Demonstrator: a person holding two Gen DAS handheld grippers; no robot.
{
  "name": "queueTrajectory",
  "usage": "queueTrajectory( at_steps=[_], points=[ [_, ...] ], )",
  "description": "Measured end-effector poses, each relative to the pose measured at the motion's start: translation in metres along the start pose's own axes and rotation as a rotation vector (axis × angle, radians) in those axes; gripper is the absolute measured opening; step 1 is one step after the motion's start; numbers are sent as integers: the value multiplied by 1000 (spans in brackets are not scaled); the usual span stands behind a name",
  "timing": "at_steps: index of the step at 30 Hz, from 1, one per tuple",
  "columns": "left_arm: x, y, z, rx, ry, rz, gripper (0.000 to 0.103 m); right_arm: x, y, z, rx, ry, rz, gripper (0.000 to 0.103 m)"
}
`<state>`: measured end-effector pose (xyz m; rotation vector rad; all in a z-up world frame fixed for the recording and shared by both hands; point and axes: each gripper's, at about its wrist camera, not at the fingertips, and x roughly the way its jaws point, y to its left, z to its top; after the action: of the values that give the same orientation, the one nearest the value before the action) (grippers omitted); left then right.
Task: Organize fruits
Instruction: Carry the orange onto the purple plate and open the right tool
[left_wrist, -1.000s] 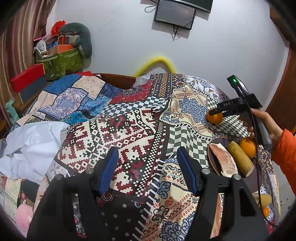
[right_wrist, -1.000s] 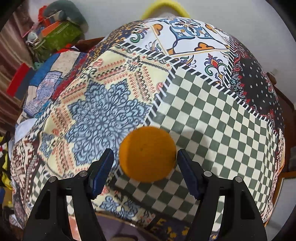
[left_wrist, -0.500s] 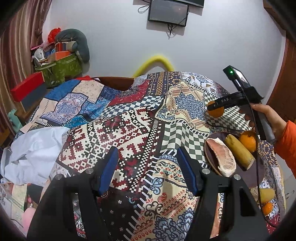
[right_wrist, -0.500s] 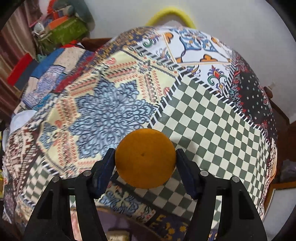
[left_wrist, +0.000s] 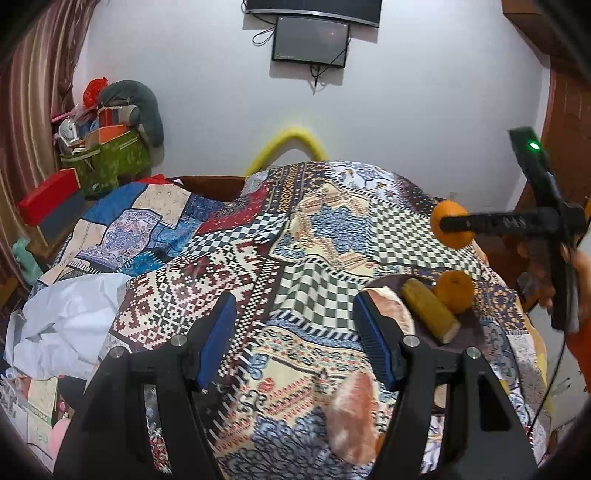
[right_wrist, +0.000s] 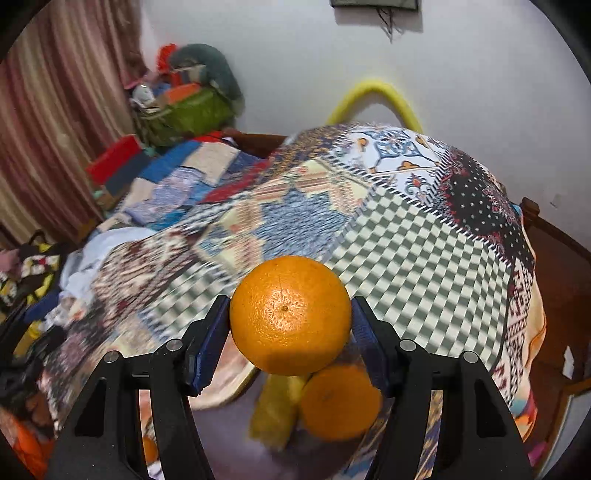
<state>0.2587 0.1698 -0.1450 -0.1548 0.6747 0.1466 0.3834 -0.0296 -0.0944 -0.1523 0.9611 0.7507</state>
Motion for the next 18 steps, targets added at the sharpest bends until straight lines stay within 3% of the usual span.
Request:
queueTrajectory(
  at_steps=[7, 18],
  points=[
    [-14, -13, -4, 6, 2, -6, 65, 3, 32, -42, -80, 8, 45, 62],
    [-13, -25, -14, 24, 29, -7, 66, 49, 52, -87, -129, 103, 39, 62]
  ],
)
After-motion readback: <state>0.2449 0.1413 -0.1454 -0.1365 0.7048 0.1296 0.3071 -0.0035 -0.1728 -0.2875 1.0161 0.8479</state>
